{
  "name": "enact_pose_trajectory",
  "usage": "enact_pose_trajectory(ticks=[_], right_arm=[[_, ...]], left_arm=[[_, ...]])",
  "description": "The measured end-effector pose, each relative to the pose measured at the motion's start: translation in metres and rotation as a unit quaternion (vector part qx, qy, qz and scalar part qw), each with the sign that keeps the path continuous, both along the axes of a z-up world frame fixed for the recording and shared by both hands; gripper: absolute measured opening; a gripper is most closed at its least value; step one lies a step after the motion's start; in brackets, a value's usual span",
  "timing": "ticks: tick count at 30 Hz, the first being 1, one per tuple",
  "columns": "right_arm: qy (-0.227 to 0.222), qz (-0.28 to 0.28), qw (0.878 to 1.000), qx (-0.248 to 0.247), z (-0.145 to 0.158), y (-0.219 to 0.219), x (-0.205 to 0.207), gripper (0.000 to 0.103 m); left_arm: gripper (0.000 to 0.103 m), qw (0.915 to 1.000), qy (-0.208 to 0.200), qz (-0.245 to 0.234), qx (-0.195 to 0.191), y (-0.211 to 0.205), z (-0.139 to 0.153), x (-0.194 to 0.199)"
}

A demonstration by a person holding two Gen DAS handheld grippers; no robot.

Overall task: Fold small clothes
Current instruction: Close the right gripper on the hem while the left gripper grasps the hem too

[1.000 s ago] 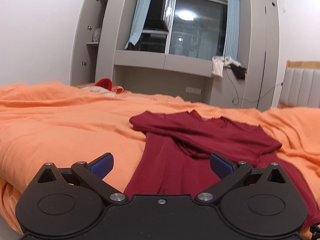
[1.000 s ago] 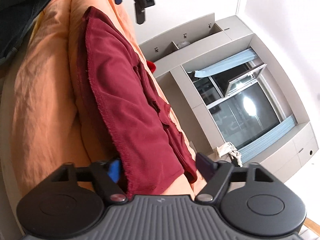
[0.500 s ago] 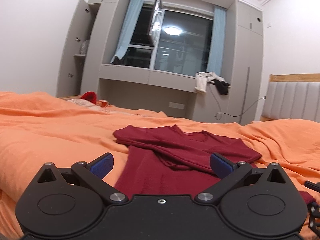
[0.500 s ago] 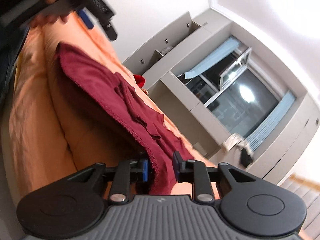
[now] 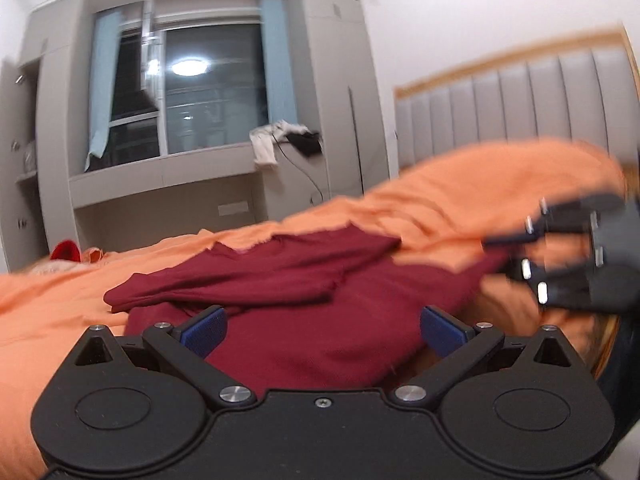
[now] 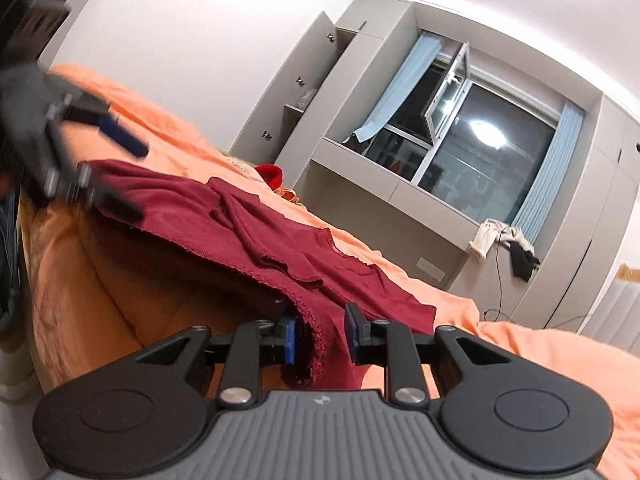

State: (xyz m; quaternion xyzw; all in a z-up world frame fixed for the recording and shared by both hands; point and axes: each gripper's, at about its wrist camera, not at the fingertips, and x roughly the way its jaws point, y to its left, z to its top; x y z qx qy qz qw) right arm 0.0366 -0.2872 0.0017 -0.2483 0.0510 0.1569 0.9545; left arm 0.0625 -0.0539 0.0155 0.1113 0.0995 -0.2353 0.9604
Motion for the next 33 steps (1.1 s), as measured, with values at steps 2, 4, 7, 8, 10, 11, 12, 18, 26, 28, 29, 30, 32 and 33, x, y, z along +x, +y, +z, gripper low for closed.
enact_pose_trajectory(ticks=[2,4,7,8,10,11,12,18,26,28,29,30,32,33], right_arm=[[0.004,0.001,1.000,0.006,0.004,-0.002,0.000,0.026],[0.005,0.001,1.000,0.010,0.007,-0.004,-0.001,0.026],[0.007,0.002,1.000,0.018,0.011,-0.005,-0.001,0.026],[0.007,0.003,1.000,0.019,0.011,-0.006,-0.002,0.026],[0.005,0.003,1.000,0.018,0.012,-0.008,-0.004,0.026],[0.005,0.003,1.000,0.017,0.012,-0.007,-0.004,0.026],[0.004,0.003,1.000,0.016,0.012,-0.008,-0.005,0.026],[0.003,0.003,1.000,0.015,0.013,-0.004,-0.007,0.026],[-0.005,-0.012,1.000,0.013,0.014,-0.006,-0.009,0.026],[-0.005,-0.026,1.000,0.014,0.015,-0.007,-0.007,0.021],[-0.004,-0.035,0.999,0.018,0.015,-0.008,-0.005,0.020],[-0.003,-0.041,0.999,0.025,0.016,-0.010,-0.004,0.018],[0.000,-0.049,0.998,0.037,0.019,-0.013,-0.002,0.016],[0.000,-0.051,0.998,0.039,0.020,-0.014,-0.002,0.016]], left_arm=[[0.102,0.9992,0.000,-0.003,0.041,-0.016,-0.011,-0.001],[0.102,0.9967,-0.014,-0.003,0.079,-0.029,-0.021,-0.003],[0.102,0.9912,-0.033,-0.005,0.128,-0.046,-0.033,-0.007],[0.102,0.9888,-0.036,-0.004,0.144,-0.052,-0.037,-0.008],[0.102,0.9835,-0.040,0.007,0.177,-0.063,-0.046,-0.007],[0.102,0.9795,-0.041,0.021,0.196,-0.069,-0.052,-0.004],[0.102,0.9754,-0.042,0.036,0.214,-0.074,-0.056,-0.002],[0.100,0.9689,-0.040,0.102,0.222,-0.069,-0.058,0.011],[0.093,0.9659,-0.081,0.170,0.178,-0.051,-0.037,0.005],[0.093,0.9625,-0.086,0.188,0.175,-0.047,-0.033,0.003],[0.092,0.9611,-0.085,0.198,0.172,-0.044,-0.031,0.004],[0.092,0.9598,-0.084,0.207,0.170,-0.043,-0.030,0.002],[0.089,0.9568,-0.080,0.227,0.164,-0.037,-0.026,0.002],[0.087,0.9556,-0.077,0.235,0.161,-0.034,-0.025,0.003]])
